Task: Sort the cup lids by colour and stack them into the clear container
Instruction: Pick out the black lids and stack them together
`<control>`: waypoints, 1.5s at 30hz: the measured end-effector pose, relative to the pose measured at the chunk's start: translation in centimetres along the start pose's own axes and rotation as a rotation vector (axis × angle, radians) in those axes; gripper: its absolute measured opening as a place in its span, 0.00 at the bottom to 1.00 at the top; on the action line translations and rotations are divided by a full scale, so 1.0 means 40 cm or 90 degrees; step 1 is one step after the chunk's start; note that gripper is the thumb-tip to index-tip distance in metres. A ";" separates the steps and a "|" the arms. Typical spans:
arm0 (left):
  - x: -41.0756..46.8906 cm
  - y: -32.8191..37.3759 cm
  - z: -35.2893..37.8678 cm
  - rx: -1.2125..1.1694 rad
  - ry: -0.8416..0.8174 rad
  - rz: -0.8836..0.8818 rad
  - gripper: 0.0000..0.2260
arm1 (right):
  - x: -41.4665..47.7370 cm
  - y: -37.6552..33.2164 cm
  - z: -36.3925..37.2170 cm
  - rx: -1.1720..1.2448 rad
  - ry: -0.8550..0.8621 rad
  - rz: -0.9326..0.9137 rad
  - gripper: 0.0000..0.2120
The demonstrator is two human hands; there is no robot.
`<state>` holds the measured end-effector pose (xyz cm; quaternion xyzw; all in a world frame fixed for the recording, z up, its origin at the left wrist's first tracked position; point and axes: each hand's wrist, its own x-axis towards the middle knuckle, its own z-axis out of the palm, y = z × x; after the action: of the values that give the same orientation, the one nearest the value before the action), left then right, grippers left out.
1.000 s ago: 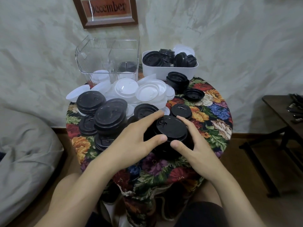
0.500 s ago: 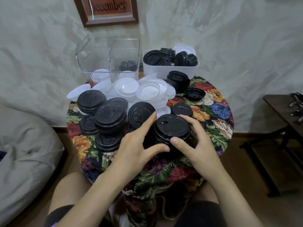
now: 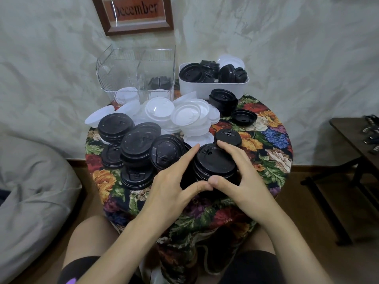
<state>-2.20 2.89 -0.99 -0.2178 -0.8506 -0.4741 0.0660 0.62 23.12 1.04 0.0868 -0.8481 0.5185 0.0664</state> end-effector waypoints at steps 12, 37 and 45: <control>-0.003 -0.003 -0.002 -0.028 0.024 0.011 0.31 | -0.002 -0.007 -0.011 0.042 -0.020 0.030 0.36; -0.018 -0.003 -0.007 -0.003 0.014 0.052 0.24 | -0.001 -0.015 -0.016 0.055 -0.024 0.031 0.35; -0.025 -0.004 -0.001 -0.017 0.040 0.075 0.28 | -0.005 -0.011 -0.014 0.070 -0.012 0.029 0.36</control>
<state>-1.37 2.46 -1.43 -0.2532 -0.8276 -0.4871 0.1174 0.92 23.46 1.63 0.0759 -0.8204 0.5652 0.0414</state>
